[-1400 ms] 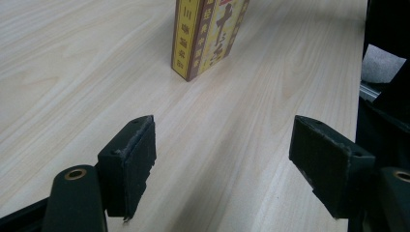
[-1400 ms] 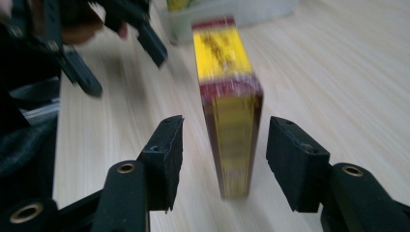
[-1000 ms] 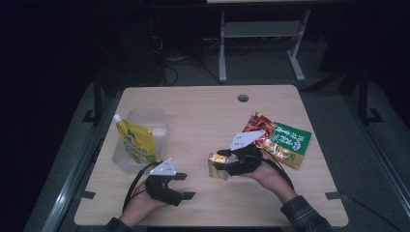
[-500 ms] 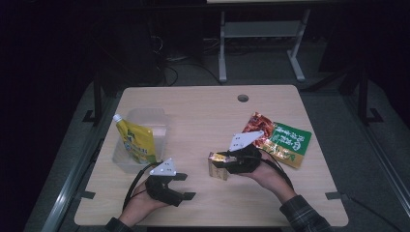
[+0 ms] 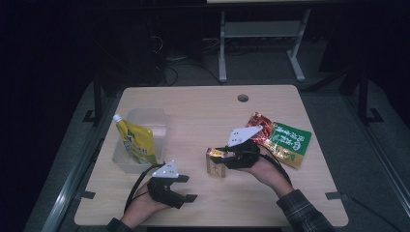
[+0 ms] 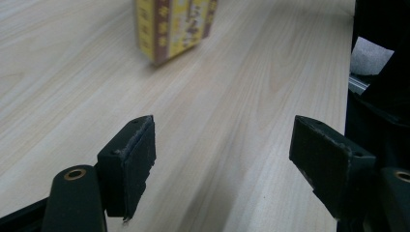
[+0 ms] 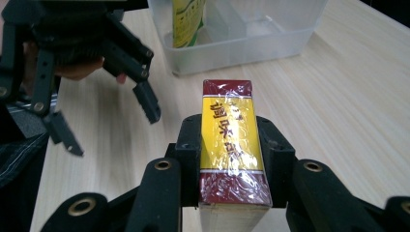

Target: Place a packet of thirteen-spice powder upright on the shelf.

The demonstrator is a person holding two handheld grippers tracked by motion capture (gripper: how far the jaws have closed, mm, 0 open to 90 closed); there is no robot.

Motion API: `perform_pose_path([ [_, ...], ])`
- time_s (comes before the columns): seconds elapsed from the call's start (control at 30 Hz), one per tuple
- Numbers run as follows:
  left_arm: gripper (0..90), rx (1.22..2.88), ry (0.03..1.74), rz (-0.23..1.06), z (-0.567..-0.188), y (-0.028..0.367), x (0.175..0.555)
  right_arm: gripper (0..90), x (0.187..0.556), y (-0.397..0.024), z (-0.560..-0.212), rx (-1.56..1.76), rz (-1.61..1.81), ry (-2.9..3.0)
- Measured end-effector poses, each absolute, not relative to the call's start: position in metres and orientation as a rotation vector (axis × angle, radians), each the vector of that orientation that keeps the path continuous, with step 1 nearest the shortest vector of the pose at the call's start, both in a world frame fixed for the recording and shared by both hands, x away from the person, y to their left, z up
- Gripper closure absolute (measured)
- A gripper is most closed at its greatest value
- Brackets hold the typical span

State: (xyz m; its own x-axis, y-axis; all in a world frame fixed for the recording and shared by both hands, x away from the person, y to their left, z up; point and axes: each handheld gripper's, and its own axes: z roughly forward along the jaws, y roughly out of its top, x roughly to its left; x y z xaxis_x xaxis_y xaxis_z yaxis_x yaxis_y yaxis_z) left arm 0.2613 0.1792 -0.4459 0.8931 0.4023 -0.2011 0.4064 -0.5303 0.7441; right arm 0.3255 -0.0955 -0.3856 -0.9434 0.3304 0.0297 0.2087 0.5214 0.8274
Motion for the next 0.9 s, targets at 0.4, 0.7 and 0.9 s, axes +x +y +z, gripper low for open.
perform_pose_path([
  [0.4, 24.0, 2.199, 0.55, -0.008, -0.446, 0.177, 0.26, 67.1, 0.352, -0.065, -0.37, 0.393, 1.396, 2.624],
  [0.7, 24.0, 2.201, 0.555, -0.031, -0.448, 0.174, 0.258, 67.1, 0.379, -0.029, -0.351, 0.318, 1.459, 2.602],
  [0.9, 24.0, 2.204, 0.548, -0.024, -0.448, 0.176, 0.257, 67.1, 0.395, -0.005, -0.338, 0.268, 1.471, 2.61],
])
